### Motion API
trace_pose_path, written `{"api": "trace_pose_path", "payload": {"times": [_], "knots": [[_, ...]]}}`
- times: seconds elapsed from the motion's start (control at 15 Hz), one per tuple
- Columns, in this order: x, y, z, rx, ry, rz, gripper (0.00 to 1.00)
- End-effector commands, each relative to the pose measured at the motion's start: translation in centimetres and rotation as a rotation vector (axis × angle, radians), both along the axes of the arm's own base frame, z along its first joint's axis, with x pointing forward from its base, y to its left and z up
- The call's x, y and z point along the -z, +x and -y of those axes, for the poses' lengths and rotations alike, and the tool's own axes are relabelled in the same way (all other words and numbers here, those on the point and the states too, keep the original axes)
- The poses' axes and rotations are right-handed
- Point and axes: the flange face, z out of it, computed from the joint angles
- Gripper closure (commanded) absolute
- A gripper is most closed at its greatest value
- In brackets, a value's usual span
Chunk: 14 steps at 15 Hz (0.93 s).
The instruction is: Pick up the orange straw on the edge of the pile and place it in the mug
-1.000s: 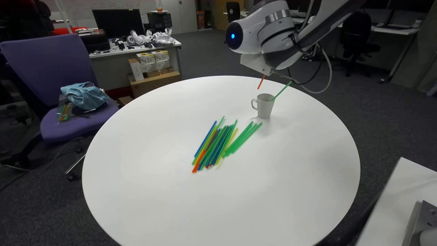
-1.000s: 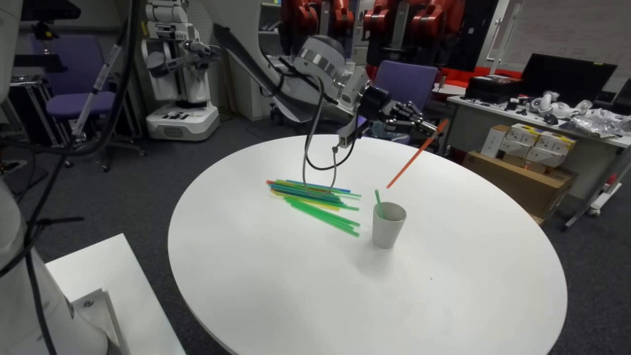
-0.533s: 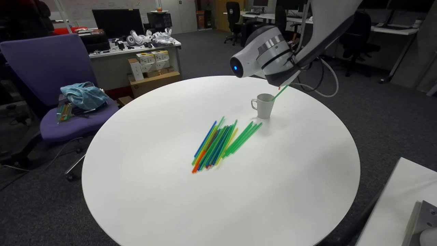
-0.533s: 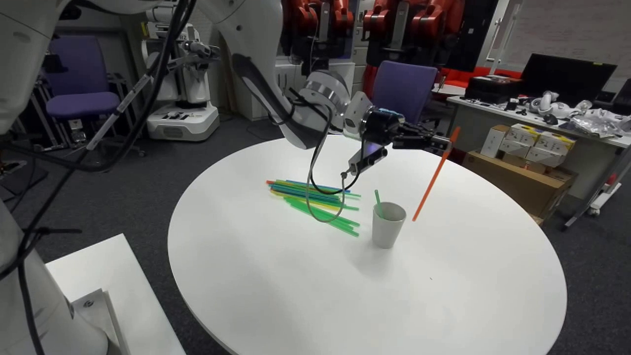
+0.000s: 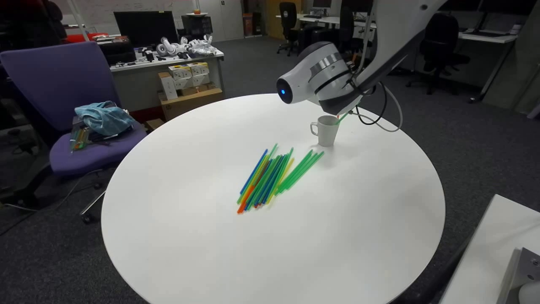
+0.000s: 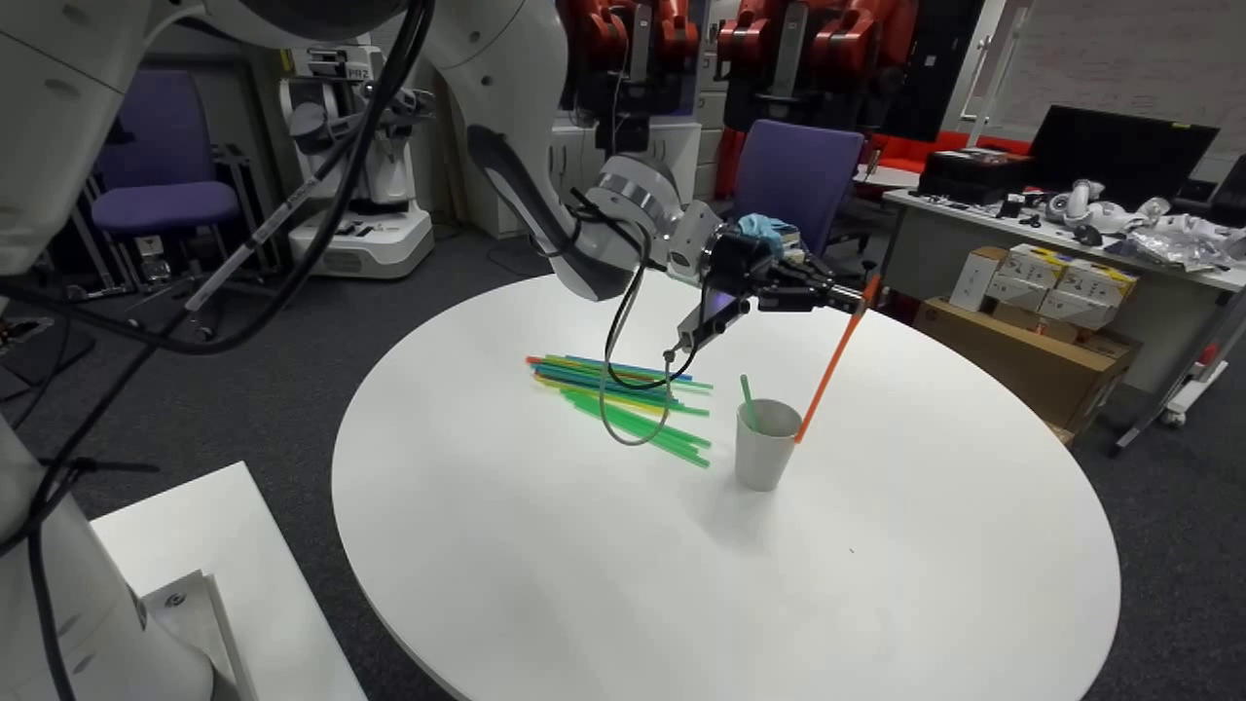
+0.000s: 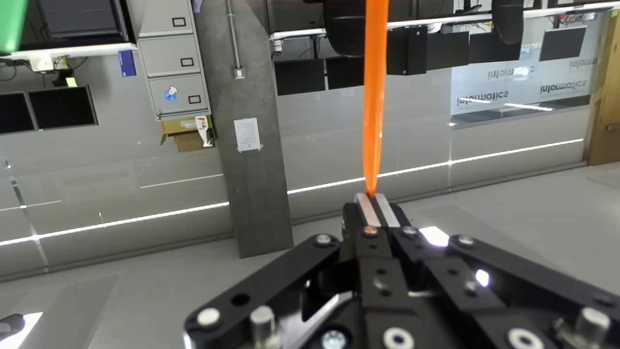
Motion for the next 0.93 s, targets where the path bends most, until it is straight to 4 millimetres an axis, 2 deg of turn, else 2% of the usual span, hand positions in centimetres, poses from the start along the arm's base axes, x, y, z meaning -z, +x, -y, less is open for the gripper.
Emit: {"api": "trace_pose_path", "payload": {"times": [0.0, 0.33, 0.87], "knots": [[-1.9, 0.9, 0.0, -0.008, 0.027, 0.063, 1.0], [-2.4, 1.4, -1.0, -0.019, 0.038, 0.078, 1.0], [-0.3, 1.4, -1.2, -0.016, 0.04, 0.034, 1.0]]}}
